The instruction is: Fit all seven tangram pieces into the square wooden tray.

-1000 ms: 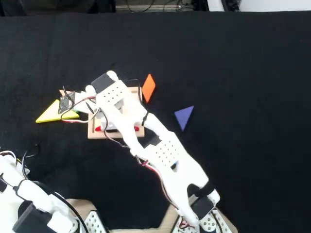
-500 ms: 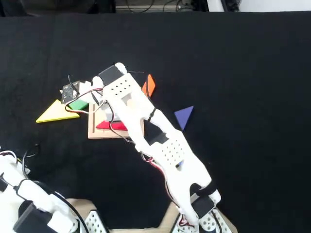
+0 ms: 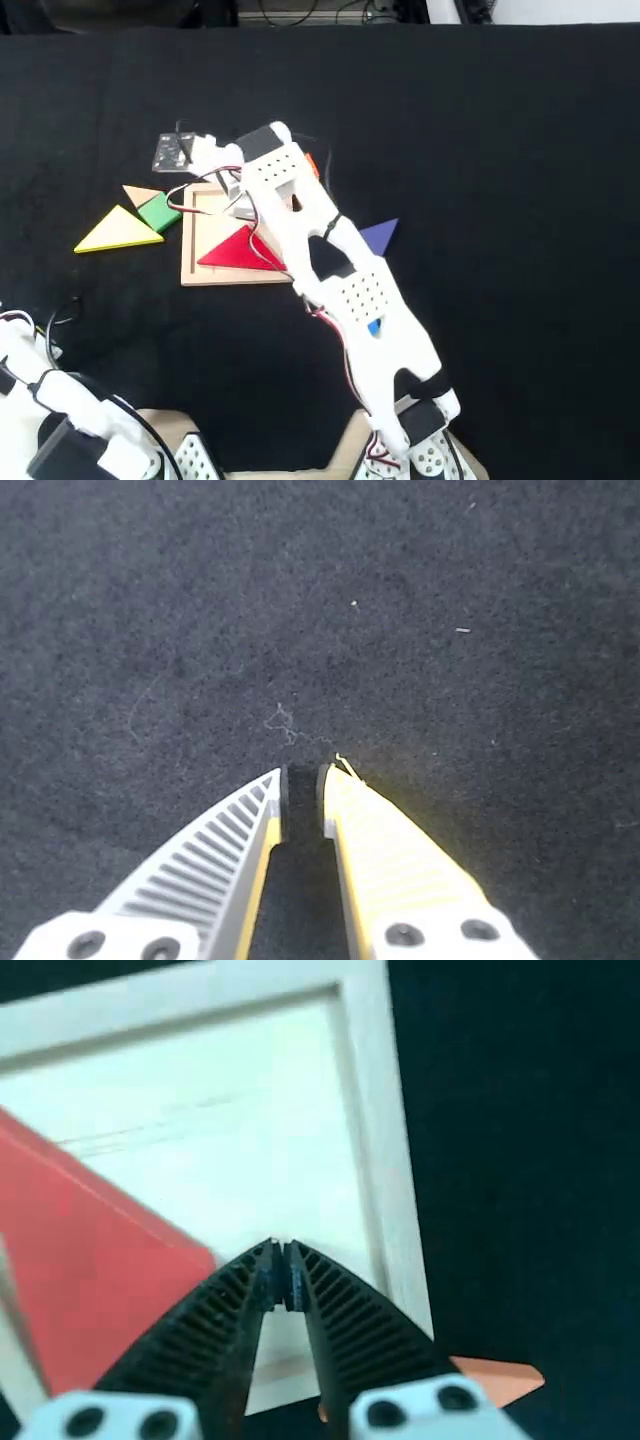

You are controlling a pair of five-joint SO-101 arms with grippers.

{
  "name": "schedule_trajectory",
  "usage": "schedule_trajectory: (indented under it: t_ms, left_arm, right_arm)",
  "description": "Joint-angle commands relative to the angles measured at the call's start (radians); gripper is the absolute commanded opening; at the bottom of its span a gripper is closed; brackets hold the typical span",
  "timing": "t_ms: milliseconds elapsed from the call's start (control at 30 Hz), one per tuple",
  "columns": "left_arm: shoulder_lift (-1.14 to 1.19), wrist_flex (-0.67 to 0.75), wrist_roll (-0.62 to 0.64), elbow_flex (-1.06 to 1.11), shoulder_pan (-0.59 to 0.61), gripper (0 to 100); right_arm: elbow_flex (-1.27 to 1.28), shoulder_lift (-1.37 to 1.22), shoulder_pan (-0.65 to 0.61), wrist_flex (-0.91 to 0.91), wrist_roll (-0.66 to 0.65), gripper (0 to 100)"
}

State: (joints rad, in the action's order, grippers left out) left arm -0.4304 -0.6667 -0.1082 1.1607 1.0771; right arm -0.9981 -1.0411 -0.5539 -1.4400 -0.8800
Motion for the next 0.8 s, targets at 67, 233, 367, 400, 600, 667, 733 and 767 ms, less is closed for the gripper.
schedule_trajectory:
  t_ms: [67,233,367,400,600,667,733,767]
  left_arm:
    - [-0.015,0.002,0.002,0.001,-0.016,9]
    - [-0.015,0.002,0.002,-0.001,-0.016,9]
    - [-0.015,0.002,0.002,-0.001,-0.016,9]
    - [-0.015,0.002,0.002,-0.001,-0.016,9]
    - [-0.015,0.002,0.002,-0.001,-0.016,9]
    - [-0.015,0.002,0.002,-0.001,-0.016,9]
    - [-0.015,0.002,0.002,-0.001,-0.016,9]
    - [-0.015,0.002,0.002,-0.002,-0.016,9]
  right_arm:
    - [-0.051,0.005,0.012,-0.006,0.014,1.1]
    - [-0.051,0.005,-0.041,-0.104,0.012,1.1]
    - [-0.051,0.005,-0.068,-0.132,0.017,1.1]
    - [-0.051,0.005,-0.072,-0.14,0.017,1.1]
    - [-0.128,0.005,-0.06,-0.166,0.012,1.1]
    - [-0.219,0.007,-0.015,-0.176,0.012,1.1]
    - [-0.366,0.018,0.02,-0.252,0.012,1.1]
    - [-0.452,0.027,0.032,-0.308,0.015,1.1]
